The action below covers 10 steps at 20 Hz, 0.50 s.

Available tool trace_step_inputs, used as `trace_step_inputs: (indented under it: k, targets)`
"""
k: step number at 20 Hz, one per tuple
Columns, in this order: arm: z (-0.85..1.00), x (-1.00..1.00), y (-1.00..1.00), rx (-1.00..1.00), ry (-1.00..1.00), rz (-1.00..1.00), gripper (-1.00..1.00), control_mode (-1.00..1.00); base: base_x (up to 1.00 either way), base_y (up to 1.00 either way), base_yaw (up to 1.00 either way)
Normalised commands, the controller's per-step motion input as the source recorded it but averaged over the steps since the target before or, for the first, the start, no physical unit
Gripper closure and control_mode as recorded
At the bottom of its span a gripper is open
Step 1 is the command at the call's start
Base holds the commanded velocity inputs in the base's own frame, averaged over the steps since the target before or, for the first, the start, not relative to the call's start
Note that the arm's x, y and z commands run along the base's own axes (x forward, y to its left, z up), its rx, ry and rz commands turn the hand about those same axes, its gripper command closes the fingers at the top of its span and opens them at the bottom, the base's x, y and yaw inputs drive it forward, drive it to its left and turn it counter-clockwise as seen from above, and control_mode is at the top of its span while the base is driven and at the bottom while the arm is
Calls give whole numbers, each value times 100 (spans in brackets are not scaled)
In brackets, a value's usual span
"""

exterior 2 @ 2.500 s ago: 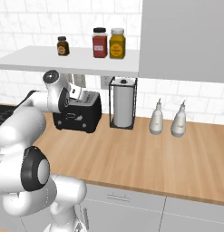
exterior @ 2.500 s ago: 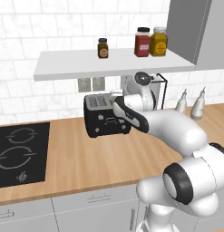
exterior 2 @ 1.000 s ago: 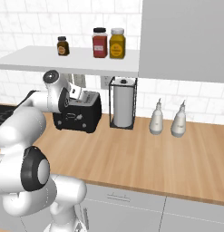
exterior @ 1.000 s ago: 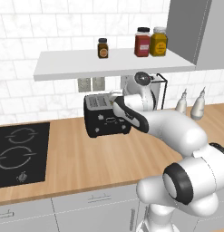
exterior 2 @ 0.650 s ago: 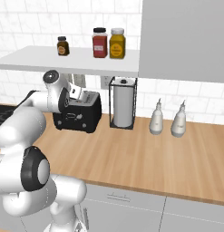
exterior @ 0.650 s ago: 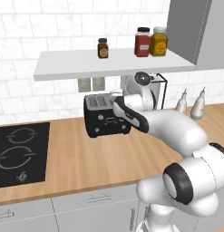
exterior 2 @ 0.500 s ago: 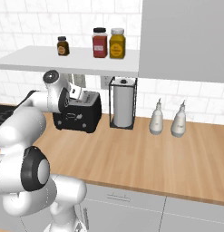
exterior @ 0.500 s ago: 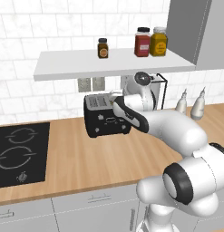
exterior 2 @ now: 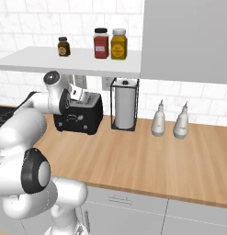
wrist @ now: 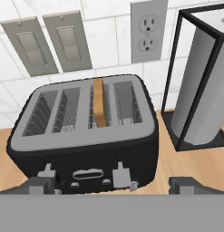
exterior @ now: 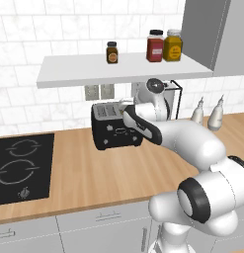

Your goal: Start the toaster. Once the lever pops up, take the bread to the plate on the dining counter.

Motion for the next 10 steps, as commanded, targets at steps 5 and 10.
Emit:
trace_step_inputs:
  k: [5, 10]
  targets:
    - [0, 0, 0, 0, 0, 0, -100, -100, 0, 0, 0]
    - [0, 0, 0, 0, 0, 0, -100, -100, 0, 0, 0]
